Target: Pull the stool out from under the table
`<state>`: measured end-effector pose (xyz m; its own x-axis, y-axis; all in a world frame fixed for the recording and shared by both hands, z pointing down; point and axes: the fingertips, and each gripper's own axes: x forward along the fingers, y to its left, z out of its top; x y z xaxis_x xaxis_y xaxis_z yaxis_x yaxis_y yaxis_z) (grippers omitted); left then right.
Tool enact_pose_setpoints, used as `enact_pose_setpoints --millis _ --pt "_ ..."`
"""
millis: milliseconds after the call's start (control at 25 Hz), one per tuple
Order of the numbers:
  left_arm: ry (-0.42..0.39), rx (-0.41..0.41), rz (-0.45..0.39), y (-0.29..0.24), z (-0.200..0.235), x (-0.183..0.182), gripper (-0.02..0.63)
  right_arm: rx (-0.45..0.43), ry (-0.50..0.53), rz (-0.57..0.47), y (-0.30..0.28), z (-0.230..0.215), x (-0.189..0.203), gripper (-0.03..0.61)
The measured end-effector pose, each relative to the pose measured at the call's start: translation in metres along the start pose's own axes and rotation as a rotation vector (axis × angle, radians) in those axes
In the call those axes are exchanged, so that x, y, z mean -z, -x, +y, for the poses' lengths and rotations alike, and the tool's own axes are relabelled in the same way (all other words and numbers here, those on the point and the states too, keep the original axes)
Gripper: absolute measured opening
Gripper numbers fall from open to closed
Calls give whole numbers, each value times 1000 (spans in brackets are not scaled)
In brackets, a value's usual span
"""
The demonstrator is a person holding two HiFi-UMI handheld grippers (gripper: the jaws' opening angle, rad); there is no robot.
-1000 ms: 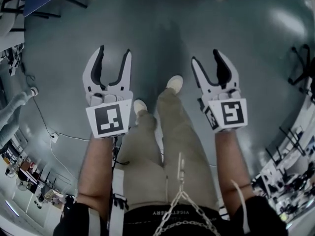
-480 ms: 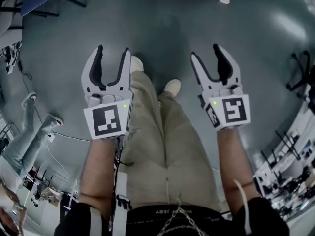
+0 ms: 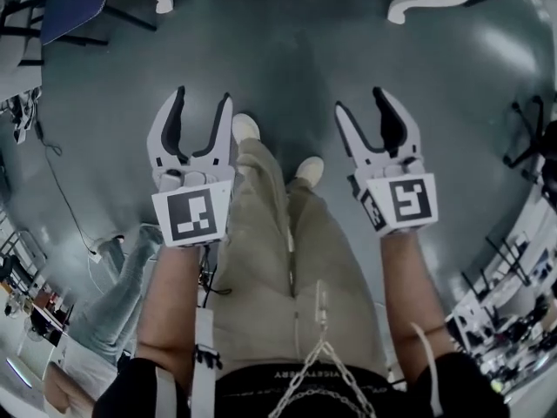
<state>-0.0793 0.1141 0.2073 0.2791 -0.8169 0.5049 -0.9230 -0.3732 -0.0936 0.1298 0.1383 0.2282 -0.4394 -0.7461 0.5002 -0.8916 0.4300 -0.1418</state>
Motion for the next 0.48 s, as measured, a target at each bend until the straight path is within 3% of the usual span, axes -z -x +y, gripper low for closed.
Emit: enact_pose_setpoints --millis 480 --pt "-43 47 17 -51 68 -19 233 31 -3 -25 -72 14 -57 235"
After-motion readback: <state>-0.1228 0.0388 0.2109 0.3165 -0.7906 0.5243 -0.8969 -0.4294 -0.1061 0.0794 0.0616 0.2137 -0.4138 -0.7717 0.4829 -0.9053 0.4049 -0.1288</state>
